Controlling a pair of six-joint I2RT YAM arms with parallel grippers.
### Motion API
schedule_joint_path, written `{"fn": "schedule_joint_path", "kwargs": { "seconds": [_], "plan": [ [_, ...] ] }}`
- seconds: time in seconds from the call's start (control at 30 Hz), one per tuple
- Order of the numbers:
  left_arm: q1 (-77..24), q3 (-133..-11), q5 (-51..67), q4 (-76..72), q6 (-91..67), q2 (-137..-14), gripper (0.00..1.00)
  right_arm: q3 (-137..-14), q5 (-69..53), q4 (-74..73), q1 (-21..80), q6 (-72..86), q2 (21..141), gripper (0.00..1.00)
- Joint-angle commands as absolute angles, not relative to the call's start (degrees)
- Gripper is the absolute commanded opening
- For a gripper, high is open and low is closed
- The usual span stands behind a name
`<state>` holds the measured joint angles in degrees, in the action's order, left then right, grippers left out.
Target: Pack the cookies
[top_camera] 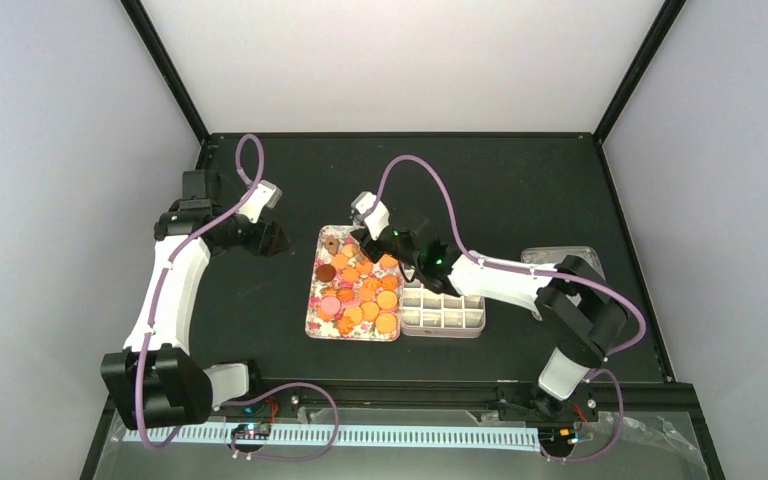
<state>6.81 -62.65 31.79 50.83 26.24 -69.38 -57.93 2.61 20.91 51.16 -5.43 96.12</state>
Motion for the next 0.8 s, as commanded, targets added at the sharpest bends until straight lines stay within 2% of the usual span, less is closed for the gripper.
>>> {"fn": "schedule_joint_path", "kwargs": {
  "seconds": [0.0,0.1,0.37,0.63,0.77],
  "plan": [
    [7.3,-64.6,33.34,51.68,27.07,-69.01,0.7,-57.43,3.49,19.3,51.15,-6.16,98.99,0.36],
    [7.3,-64.45,33.35,51.85,27.11,-68.75,0.7,-56.83,2.96,20.11,51.25,-5.08,99.19,0.33],
    [7.35,-64.77,33.75,52.21,27.07,-68.49,0.7,-55.97,2.57,20.57,53.99,-3.25,98.05,0.12],
    [7.3,-64.82,34.03,52.63,27.15,-68.3,0.71,-53.89,2.87,22.55,56.08,1.04,93.11,0.02],
    [7.36,-64.78,34.45,52.67,27.07,-68.18,0.7,-54.43,4.71,22.32,56.01,0.39,92.93,0.01]
  ]
}}
